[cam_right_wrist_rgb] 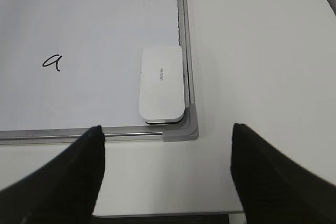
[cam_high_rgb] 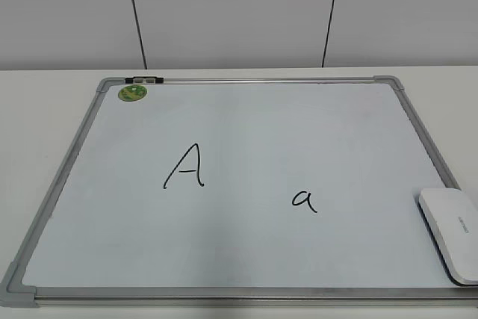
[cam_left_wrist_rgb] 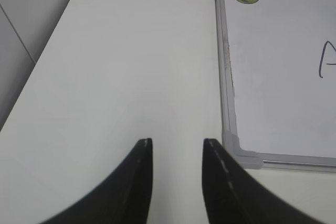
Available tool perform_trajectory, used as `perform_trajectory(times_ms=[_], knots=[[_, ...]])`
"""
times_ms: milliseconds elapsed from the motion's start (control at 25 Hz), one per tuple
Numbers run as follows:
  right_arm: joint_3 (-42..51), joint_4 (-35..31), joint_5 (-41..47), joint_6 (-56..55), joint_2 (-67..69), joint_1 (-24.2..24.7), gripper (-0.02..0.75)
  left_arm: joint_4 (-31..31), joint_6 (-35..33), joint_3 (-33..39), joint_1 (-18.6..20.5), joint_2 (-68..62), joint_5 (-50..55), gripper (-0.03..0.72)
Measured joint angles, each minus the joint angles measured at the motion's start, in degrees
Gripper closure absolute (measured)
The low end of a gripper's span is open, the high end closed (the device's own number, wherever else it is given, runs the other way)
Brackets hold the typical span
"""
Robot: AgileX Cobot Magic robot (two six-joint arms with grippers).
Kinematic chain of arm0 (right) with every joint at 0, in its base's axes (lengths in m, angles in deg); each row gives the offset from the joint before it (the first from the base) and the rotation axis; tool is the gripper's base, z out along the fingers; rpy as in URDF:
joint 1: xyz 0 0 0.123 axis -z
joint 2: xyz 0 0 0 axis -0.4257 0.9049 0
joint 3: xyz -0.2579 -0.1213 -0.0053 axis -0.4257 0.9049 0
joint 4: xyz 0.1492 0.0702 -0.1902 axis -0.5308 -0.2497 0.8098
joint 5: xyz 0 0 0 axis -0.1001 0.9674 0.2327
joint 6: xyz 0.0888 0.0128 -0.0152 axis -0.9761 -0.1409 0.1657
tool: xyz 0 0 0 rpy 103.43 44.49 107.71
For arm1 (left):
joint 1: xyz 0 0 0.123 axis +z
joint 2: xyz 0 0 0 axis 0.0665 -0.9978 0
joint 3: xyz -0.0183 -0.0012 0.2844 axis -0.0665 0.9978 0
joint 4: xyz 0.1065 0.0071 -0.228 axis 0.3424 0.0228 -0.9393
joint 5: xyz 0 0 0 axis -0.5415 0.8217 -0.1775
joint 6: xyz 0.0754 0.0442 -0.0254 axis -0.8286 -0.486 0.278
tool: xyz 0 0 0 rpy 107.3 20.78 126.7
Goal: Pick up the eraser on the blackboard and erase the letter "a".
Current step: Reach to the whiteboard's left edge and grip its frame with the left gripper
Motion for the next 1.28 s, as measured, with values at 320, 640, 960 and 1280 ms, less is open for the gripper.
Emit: perform_trajectory(times_ms=[320,640,960,1280], knots=[[0.00,0.00,0.00,0.00,0.00,0.00,0.183,-0.10,0.00,0.00,0.00,0.00,0.00,0.455],[0.00,0.00,0.00,0.00,0.00,0.00,0.183,-0.10,0.00,-2.56,0.00,-9.31,-1.36,0.454],[0.00,0.00,0.00,0.00,0.00,0.00,0.183,-0.21,0.00,-11.77,-0.08,-32.49,-3.24,0.451],[0.00,0.00,0.00,0.00,0.00,0.00,0.183,-1.88,0.00,-25.73,-0.34,-60.33,-4.23,0.450]])
